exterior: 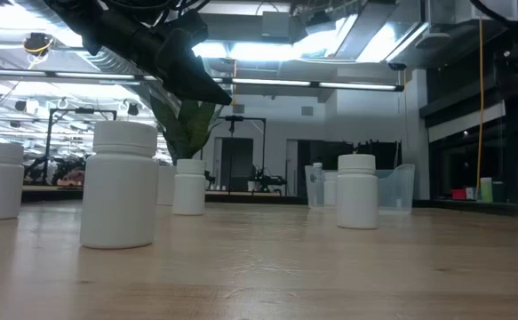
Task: Pick and place pill bottles into a basket
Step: Put the white pill bottle into the transparent bin
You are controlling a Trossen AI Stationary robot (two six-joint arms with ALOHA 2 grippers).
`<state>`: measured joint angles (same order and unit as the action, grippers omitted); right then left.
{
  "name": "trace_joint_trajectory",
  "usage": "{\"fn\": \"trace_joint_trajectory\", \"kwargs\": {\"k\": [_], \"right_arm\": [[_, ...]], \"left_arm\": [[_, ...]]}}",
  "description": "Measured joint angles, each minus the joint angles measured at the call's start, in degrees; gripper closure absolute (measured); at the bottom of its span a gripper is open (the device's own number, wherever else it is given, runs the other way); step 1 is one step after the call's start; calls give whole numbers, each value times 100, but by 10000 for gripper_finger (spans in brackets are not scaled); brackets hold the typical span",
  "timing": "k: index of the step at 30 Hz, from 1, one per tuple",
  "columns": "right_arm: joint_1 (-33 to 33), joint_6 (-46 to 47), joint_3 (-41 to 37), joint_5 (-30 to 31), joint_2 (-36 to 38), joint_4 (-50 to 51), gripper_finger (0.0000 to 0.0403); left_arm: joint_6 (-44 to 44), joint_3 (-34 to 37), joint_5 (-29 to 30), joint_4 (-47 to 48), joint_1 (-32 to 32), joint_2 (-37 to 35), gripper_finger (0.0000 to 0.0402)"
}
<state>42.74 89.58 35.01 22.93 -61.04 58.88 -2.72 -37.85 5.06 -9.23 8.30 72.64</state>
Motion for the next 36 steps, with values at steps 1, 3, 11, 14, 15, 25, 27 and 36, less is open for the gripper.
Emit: {"fn": "trace_joint_trajectory", "kwargs": {"k": [1, 3, 11, 14, 15, 25, 27, 36], "right_arm": [[0, -48, 46, 49, 0, 5, 255], [0, -204, 155, 162, 0, 1, 255], [0, -616, 575, 653, 0, 3, 255], [0, -688, 667, 804, 0, 6, 255], [0, -736, 703, 834, 0, 6, 255], [-14, -1181, 1106, 1407, 0, 8, 255], [-34, -1298, 1232, 1545, 2, 6, 255], [-498, -2004, 1335, 2252, 4, -157, 255]], "left_arm": [[0, 0, 2, -2, -1, 0, 394], [2, 0, 2, 0, 0, 0, 394], [2, 0, -9, 0, -1, 0, 397], [1, 0, -11, -2, -1, 0, 396], [2, 0, -11, 0, -1, 0, 396], [2, 0, -15, 0, -1, 0, 396], [2, 0, -17, 0, -1, 0, 394], [-1, 0, -11, 0, -1, 0, 398]]}}
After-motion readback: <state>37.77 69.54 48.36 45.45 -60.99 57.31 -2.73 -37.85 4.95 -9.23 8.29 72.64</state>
